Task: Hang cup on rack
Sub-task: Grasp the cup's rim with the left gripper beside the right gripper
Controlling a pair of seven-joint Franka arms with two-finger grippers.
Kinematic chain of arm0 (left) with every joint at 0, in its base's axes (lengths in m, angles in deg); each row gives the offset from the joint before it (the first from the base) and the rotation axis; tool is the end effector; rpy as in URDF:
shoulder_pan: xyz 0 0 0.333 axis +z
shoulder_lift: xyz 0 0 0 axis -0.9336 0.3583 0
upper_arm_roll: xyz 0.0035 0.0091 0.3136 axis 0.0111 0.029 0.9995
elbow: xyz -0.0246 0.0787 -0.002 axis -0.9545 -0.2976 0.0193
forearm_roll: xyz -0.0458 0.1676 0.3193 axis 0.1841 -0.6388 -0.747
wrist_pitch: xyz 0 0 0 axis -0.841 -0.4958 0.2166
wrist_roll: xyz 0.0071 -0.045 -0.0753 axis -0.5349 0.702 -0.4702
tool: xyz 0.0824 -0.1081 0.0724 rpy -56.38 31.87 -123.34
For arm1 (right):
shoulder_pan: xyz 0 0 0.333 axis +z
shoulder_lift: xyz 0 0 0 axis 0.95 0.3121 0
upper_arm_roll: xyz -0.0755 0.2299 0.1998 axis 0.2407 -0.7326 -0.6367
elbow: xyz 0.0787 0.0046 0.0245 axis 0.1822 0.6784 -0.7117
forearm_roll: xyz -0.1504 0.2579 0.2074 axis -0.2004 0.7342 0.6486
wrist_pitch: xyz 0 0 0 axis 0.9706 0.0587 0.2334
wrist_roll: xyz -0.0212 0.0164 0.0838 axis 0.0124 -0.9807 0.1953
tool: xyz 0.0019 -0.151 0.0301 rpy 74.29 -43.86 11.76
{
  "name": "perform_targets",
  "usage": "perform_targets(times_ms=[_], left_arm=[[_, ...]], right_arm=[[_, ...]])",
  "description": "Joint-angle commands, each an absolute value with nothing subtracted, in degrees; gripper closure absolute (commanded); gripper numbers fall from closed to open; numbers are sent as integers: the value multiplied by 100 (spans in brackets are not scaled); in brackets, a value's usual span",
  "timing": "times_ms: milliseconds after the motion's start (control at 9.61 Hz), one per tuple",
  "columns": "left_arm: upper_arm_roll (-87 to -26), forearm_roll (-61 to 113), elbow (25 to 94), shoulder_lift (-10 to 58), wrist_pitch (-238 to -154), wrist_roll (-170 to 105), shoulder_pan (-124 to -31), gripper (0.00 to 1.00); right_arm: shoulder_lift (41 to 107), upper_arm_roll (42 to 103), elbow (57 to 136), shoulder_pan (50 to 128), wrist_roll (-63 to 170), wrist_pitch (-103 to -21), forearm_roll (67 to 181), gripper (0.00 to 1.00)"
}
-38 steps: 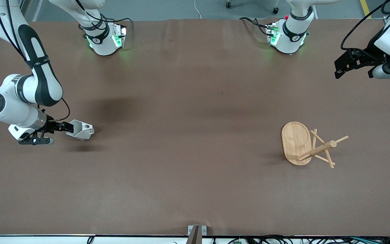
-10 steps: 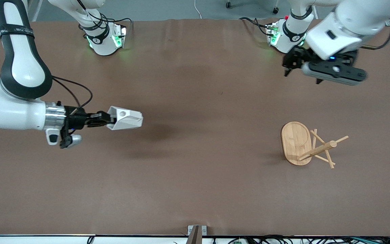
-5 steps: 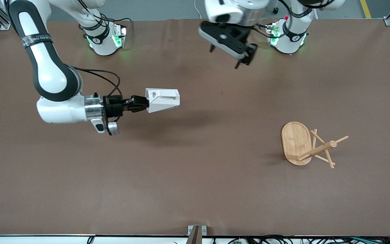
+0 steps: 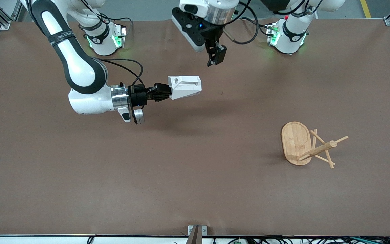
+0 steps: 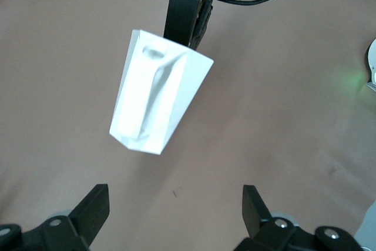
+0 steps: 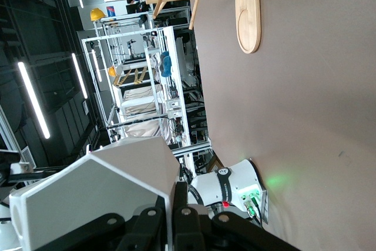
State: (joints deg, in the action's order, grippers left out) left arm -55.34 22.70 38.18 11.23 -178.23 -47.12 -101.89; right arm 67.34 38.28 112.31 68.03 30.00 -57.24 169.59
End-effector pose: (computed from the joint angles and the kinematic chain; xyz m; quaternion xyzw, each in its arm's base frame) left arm 0.4003 -0.4650 0.5604 0.8745 -0.4727 0.0420 0.1005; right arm 0.4861 0.3372 0.3703 -0.7693 -0.0249 0.1217 0.6267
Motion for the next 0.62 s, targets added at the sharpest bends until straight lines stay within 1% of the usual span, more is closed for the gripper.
perform_targets(times_ms=[0, 520], left_arm=[[-5520, 2307, 3849, 1534, -17935, -5080, -10293, 0], [-5521, 2246, 3867, 1685, -18147, -5985, -10337, 0]], right_arm=[[6610, 3705, 11396, 6759, 2745, -5749, 17218, 100], [6601, 3582, 11598, 6751, 2392, -5872, 17341, 100]])
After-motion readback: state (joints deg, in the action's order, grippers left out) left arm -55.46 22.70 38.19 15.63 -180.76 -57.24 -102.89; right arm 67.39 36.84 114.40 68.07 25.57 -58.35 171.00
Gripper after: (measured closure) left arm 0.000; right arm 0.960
